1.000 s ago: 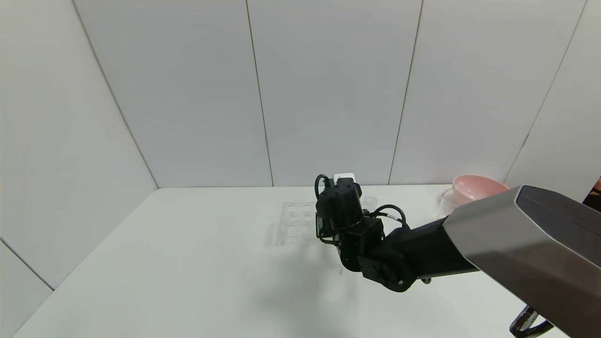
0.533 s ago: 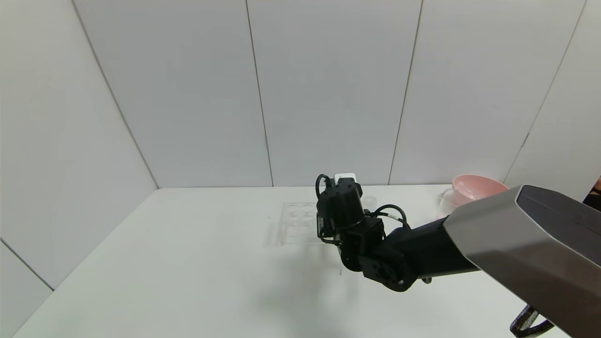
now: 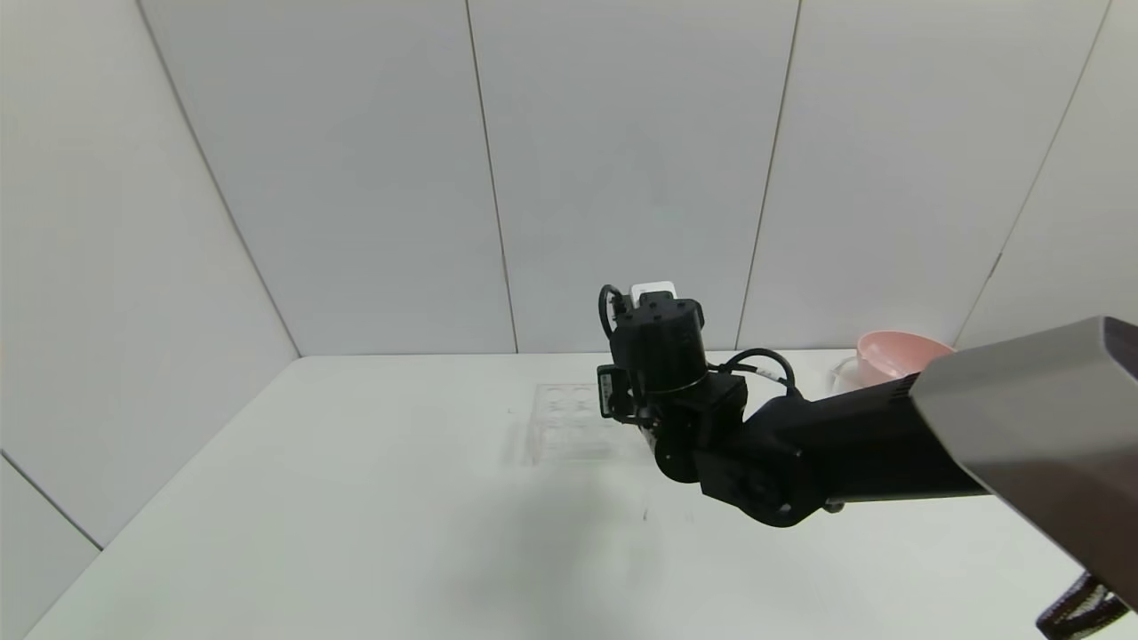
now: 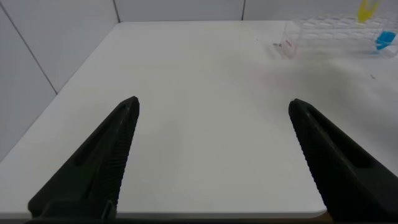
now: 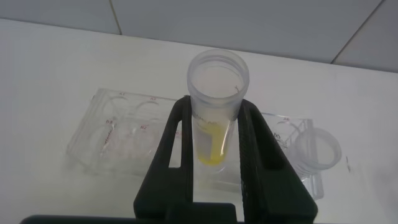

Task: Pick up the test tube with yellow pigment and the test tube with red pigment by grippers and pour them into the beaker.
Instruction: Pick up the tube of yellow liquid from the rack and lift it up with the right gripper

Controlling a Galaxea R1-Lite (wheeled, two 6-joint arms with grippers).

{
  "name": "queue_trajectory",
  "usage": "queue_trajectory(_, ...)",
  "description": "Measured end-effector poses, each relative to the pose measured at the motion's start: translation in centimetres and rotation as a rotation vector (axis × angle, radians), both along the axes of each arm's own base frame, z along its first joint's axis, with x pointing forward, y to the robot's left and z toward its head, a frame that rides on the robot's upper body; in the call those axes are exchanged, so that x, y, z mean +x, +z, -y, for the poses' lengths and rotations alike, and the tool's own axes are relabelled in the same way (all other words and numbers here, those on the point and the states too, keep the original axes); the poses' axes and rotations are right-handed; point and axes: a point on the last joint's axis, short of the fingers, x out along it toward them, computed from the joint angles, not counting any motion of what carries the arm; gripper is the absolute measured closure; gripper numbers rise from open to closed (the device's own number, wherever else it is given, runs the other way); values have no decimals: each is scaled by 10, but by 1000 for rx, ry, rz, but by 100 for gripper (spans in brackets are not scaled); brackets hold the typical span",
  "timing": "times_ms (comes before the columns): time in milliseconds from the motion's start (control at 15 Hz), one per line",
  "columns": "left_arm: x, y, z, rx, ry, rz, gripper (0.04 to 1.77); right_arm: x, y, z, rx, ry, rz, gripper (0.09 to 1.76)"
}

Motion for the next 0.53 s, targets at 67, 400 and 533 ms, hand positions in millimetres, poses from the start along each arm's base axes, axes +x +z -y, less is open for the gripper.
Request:
queue_trajectory(67,0,0,0,0,0,0,9,-2,10,2,-5,4,13,136)
queue_trajectory(400,0,0,0,0,0,0,9,-11,48,7,21,11,54,136)
queue_trajectory(533,0,0,0,0,0,0,9,-12,54,8,31,11,64,136)
